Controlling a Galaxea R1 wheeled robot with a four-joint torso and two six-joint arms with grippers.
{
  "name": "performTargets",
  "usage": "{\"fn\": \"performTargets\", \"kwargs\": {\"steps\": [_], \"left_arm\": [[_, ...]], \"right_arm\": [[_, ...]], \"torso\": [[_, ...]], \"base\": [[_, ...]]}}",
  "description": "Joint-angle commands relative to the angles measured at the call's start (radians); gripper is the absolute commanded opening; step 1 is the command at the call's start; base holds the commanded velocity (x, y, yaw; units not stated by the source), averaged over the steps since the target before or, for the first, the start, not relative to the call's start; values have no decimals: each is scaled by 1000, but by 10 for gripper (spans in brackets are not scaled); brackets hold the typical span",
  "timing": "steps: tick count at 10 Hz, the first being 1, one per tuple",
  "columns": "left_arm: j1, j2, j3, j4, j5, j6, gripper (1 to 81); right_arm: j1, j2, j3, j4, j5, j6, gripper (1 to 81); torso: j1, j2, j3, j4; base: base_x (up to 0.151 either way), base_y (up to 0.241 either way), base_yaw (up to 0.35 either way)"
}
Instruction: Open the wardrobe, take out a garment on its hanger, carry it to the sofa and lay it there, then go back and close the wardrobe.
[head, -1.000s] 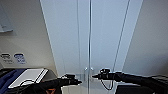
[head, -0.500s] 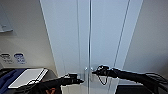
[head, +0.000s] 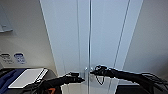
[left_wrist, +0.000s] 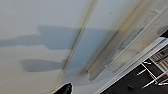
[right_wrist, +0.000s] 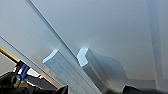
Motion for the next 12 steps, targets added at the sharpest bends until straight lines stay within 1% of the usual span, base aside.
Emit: {"fn": "performTargets", "kwargs": {"steps": [1,5,8,10,12], "left_arm": [[-183,81,-85,31,12,5,811],[-189,140,-134,66,0,4,811],[-200,222,-245,121,-5,5,811],[-212,262,-286,126,-36,5,811],[-217,308,-309,130,-43,5,811]], "right_arm": [[180,31,-8,15,-7,1,811],[187,62,-12,16,-7,1,811],[188,63,1,16,-7,1,811],[188,66,2,16,-7,1,811],[185,68,5,16,-5,1,811]], "torso": [[0,0,0,0],[0,0,0,0],[0,0,0,0],[0,0,0,0],[0,0,0,0]], "base": [[0,0,0],[0,0,0],[0,0,0],[0,0,0],[0,0,0]]}}
